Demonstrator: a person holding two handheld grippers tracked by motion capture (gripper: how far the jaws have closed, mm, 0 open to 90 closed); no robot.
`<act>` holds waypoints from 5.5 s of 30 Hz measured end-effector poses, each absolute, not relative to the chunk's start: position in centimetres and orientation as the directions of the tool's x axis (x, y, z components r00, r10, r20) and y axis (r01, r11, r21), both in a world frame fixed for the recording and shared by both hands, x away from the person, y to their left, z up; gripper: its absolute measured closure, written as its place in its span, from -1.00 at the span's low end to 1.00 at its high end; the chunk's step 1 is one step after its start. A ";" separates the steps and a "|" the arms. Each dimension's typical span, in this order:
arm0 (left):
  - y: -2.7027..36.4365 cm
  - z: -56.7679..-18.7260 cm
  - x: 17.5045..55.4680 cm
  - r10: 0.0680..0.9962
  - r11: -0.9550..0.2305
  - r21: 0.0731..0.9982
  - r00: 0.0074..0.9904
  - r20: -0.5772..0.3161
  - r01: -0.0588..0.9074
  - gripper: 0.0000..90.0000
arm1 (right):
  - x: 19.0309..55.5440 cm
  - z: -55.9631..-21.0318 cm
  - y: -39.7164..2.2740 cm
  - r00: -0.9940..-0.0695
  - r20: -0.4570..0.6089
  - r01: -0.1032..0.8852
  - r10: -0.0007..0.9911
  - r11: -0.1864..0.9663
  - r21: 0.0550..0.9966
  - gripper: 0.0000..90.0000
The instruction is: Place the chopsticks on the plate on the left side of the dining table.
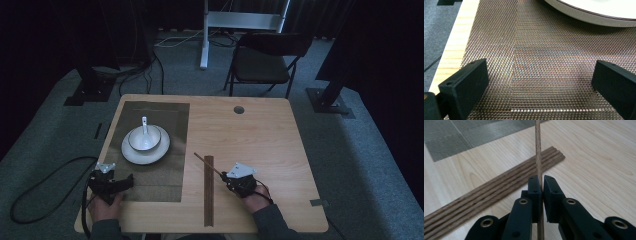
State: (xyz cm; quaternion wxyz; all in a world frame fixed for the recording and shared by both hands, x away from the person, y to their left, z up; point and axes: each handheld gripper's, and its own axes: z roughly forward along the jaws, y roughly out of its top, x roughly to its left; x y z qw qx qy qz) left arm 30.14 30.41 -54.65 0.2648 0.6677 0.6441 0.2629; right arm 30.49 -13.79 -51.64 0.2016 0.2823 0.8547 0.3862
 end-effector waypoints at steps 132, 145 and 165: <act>30.4 -54.7 30.1 0.999 -0.030 0.693 0.032 0.010 0.721 -0.97 | 34.1 -46.8 -6.1 -0.908 -0.250 0.045 0.336 0.672 0.739 0.88; 30.4 -54.6 30.1 0.999 -0.030 0.692 0.032 0.010 0.721 -0.97 | 34.4 -46.5 -5.2 -0.912 -0.256 0.032 0.320 0.678 0.735 0.88; 30.4 -54.6 30.1 0.999 -0.030 0.691 0.032 0.010 0.722 -0.97 | 34.3 -46.2 -3.5 -0.914 -0.299 -0.022 0.274 0.703 0.710 0.88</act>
